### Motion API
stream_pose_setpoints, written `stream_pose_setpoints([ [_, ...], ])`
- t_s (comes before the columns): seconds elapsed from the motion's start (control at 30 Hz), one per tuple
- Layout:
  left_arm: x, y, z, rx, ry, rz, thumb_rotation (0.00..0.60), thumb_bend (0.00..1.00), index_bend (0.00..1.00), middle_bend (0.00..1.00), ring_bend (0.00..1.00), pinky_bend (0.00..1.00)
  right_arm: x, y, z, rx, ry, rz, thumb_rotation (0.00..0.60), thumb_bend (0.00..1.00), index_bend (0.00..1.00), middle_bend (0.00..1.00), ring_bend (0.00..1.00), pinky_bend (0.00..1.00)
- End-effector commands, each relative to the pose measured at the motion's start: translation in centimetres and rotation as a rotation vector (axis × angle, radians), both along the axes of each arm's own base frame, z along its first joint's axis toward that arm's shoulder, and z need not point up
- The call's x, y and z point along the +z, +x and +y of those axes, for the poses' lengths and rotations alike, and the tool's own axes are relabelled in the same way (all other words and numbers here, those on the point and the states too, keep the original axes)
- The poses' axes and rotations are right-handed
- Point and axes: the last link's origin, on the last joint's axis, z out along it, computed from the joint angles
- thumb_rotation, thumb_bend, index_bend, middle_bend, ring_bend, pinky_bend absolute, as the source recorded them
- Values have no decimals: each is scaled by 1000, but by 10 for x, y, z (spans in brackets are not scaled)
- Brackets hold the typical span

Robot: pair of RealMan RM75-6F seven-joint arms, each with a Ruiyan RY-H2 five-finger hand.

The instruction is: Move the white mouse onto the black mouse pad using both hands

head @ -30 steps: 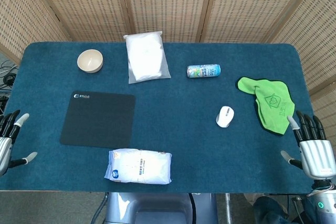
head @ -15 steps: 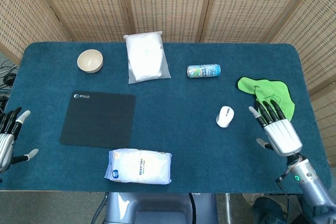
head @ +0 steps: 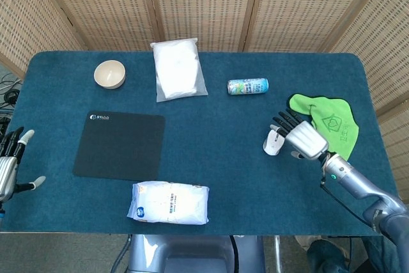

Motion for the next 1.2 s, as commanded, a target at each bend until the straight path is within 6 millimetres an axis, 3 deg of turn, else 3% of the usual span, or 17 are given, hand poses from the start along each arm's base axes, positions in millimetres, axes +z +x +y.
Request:
stream_pose_setpoints([
  [0.03,-1,-1,3,8,-1,2,600,1,0,0,0,0,-24,7,-8,25,69,37,600,0,196,151,36,59],
  [0.4,-3,-5,8,30,-7,7,600,3,0,0,0,0,-45,9,-15,31,115,95,600,2,208,153,37,59],
  [0.57,-3,-7,10,41,-8,6,600,3,0,0,0,0,-48,9,-22,41,104,161,600,58,228,179,55,76],
  [0.77,-3,-9,12,52,-9,6,600,5,0,0,0,0,-47,3,-26,34,99,220,600,191,321,254,127,193],
  [0.93,-5,-10,13,57,-14,8,600,5,0,0,0,0,-48,3,-24,31,102,197,600,290,460,408,248,321],
  [1.2,-6,-11,16,67,-23,4,600,5,0,0,0,0,-46,24,-22,153,109,150,600,412,508,471,309,359],
])
